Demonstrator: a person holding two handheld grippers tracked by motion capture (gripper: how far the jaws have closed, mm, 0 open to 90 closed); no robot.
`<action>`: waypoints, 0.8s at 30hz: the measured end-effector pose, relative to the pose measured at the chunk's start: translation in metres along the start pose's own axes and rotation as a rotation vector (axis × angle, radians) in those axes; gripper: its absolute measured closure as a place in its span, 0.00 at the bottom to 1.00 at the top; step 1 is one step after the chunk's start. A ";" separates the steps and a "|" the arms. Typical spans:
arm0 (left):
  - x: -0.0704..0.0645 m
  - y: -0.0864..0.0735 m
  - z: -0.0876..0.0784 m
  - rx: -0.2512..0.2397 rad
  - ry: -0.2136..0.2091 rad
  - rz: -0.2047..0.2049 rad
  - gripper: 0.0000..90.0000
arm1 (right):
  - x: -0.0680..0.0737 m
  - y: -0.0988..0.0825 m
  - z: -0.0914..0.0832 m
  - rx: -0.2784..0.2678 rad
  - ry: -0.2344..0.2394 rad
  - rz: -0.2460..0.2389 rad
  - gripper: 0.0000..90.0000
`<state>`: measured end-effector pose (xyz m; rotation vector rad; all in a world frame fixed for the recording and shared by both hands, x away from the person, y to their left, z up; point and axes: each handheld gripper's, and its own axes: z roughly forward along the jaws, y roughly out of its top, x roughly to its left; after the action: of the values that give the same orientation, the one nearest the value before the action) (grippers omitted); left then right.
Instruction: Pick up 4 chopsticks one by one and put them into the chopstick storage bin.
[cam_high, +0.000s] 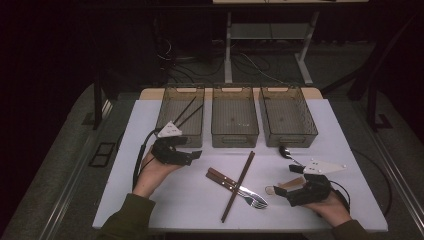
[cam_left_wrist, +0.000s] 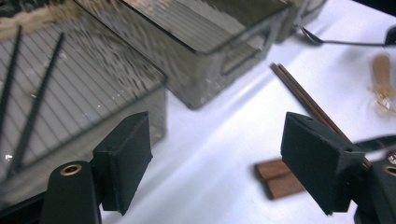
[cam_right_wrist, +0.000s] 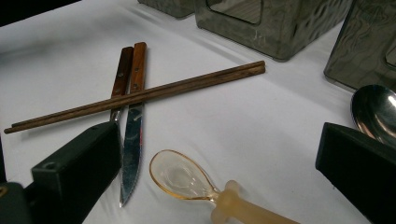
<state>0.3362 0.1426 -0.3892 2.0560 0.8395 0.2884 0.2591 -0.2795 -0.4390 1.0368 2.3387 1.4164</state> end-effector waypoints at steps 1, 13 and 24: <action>-0.003 -0.002 0.000 -0.001 -0.005 0.002 0.26 | 0.000 0.000 0.000 -0.001 0.000 -0.001 0.00; -0.033 -0.032 0.001 0.027 -0.065 0.054 0.32 | -0.002 0.000 -0.001 -0.003 -0.001 0.004 0.00; -0.062 -0.034 0.013 0.055 -0.158 0.158 0.76 | -0.001 0.000 0.000 0.002 -0.006 0.000 0.00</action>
<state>0.2808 0.1071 -0.4173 2.1691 0.5963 0.1884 0.2593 -0.2803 -0.4393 1.0395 2.3362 1.4095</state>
